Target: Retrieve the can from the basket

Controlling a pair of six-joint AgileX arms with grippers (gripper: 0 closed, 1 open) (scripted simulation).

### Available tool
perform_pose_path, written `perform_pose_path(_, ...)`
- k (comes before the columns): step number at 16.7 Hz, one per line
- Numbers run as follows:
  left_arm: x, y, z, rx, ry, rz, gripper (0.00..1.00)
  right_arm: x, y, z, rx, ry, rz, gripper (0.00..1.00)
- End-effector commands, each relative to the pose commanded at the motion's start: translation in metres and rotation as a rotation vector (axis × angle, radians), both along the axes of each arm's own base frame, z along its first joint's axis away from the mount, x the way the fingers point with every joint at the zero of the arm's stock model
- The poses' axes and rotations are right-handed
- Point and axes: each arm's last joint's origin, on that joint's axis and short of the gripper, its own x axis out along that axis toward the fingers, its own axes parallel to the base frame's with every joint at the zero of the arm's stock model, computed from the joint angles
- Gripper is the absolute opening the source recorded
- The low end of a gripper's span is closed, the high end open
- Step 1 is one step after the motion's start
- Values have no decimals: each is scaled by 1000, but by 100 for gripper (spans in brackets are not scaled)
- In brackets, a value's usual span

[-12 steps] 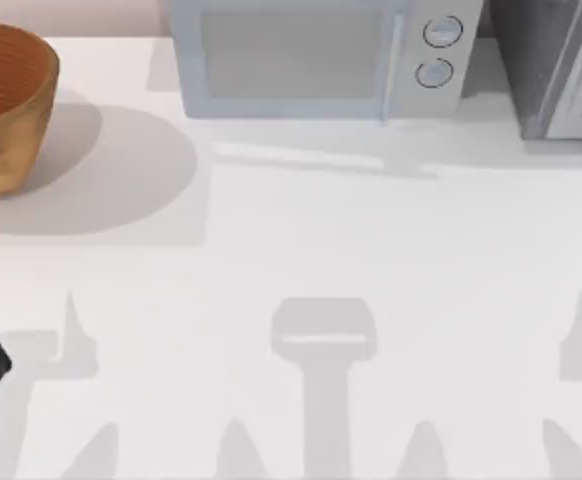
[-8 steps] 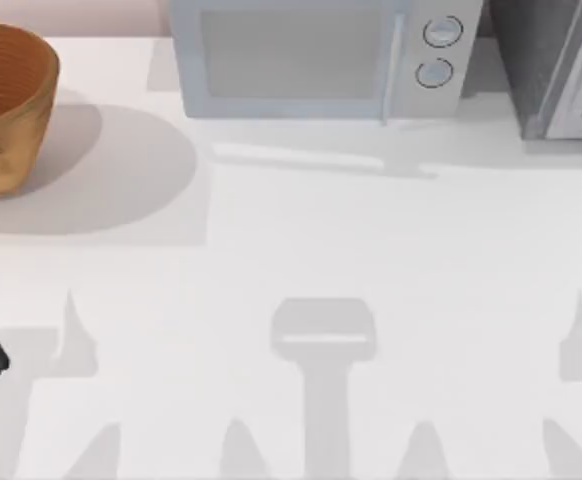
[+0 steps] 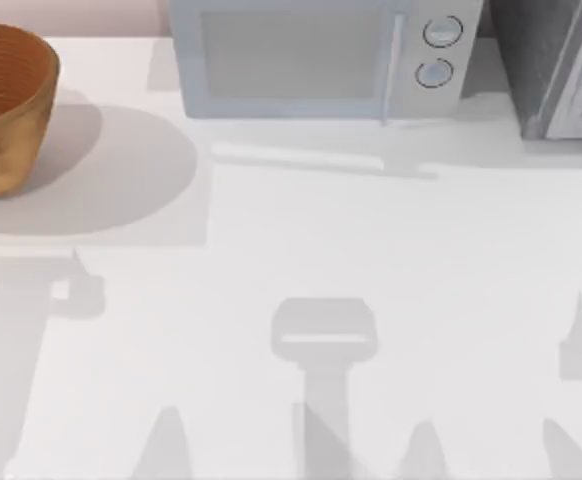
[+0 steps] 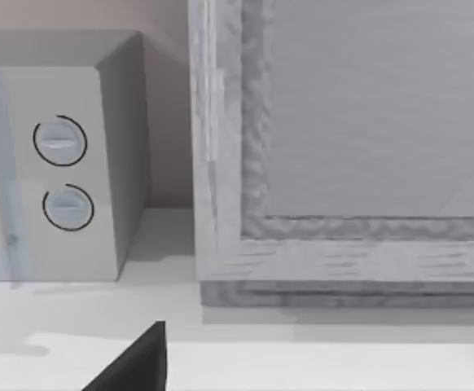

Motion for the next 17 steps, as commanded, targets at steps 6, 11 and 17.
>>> perform_pose_path(6,110,10,66,4,448,-20,100,0,0,0,0,0,0,100)
perform_pose_path(11,232,30,47,-30,853,-43,100,0,0,0,0,0,0,100)
perform_pose_path(17,332,66,-23,-89,1132,-65,100,0,0,0,0,0,0,100)
